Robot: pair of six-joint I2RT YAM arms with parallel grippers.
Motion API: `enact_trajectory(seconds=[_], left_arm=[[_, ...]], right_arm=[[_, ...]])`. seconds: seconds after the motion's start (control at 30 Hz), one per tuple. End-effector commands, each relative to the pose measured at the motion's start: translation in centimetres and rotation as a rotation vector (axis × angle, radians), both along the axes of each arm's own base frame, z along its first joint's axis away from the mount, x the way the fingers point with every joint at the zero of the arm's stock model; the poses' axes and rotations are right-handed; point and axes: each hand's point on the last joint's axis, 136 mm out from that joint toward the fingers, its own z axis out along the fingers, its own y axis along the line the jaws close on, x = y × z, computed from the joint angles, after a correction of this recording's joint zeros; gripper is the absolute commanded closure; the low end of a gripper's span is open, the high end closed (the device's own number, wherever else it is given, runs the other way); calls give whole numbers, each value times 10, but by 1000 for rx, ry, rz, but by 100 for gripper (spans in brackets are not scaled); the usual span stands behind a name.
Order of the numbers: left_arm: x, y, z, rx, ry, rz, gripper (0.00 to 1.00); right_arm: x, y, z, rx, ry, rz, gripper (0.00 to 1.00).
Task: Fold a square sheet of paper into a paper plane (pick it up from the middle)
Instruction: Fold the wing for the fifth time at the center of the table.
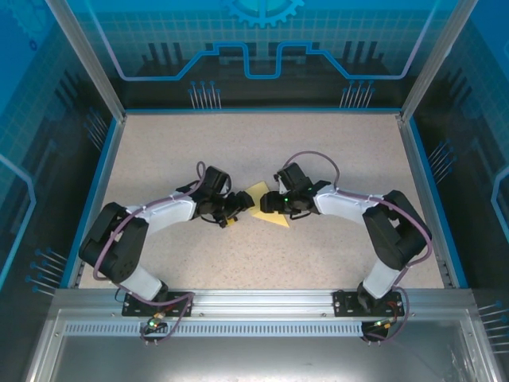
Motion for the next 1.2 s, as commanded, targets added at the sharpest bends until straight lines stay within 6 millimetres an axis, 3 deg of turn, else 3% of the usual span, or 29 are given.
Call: enact_trajectory(seconds=[0.0, 0.3, 0.67, 1.17], left_arm=[[-3, -6, -4, -27, 30, 8, 27], [-3, -14, -9, -38, 48, 10, 33], [6, -37, -16, -57, 68, 2, 39], [19, -50, -25, -66, 64, 31, 60]], right_arm=[[4, 11, -5, 49, 26, -16, 38], [14, 6, -24, 47, 66, -59, 39], [-27, -27, -58, 198, 311, -186, 39], [-40, -48, -57, 244, 374, -230, 40]])
